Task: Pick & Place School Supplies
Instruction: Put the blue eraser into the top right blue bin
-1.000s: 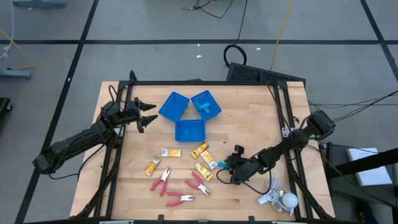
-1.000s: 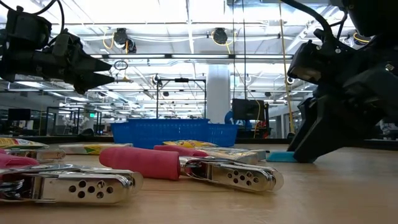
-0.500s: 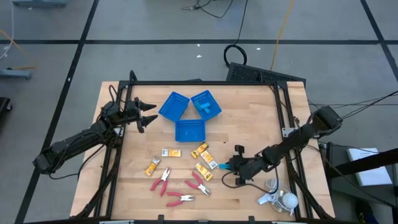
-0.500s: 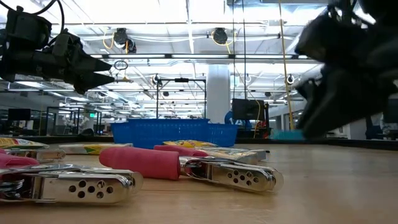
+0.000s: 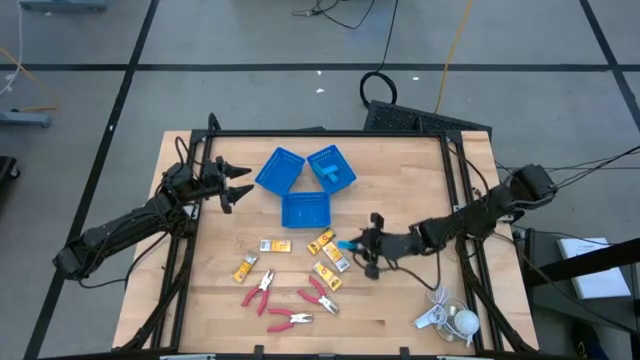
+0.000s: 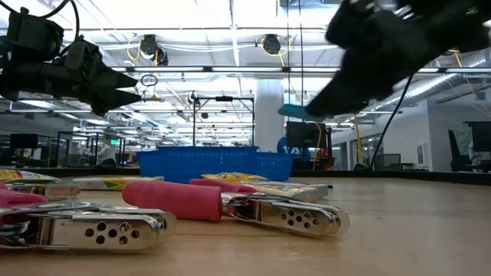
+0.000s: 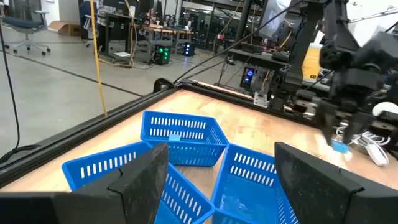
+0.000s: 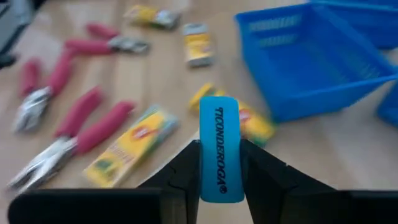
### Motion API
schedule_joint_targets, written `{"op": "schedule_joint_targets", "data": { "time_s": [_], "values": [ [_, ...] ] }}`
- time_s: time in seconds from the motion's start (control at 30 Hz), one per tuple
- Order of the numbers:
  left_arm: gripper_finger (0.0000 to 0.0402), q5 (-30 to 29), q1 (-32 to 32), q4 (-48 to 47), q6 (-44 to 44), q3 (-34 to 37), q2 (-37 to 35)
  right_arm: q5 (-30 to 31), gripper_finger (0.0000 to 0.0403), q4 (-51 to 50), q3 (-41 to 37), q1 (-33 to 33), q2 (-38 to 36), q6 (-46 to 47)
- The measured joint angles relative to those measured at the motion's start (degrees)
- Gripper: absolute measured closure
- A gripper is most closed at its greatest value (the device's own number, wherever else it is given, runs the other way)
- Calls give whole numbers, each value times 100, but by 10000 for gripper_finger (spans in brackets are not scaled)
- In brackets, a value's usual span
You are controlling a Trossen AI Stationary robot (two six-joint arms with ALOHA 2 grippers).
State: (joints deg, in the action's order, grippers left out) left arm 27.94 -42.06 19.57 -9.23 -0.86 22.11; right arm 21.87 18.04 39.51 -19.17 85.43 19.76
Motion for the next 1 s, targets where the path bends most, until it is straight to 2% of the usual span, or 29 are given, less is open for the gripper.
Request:
{"op": "schedule_joint_targets", "data": {
  "time_s": [0.17,0.4,0.6,0.8,1.0],
  "values": [
    [107,0,0,0,2,0,0,5,314,466,0,814,0,-324],
    [108,2,0,0,0,0,0,-573,314,1048,7,2112,0,-475],
    [107,2,0,0,2,0,0,-1058,314,1085,22,3015,0,-688],
    [107,0,-2,0,2,0,0,-1609,314,798,443,3431,101,-815],
    [107,1,-2,0,2,0,0,-1596,314,-112,1264,3569,566,-1031]
  ]
}}
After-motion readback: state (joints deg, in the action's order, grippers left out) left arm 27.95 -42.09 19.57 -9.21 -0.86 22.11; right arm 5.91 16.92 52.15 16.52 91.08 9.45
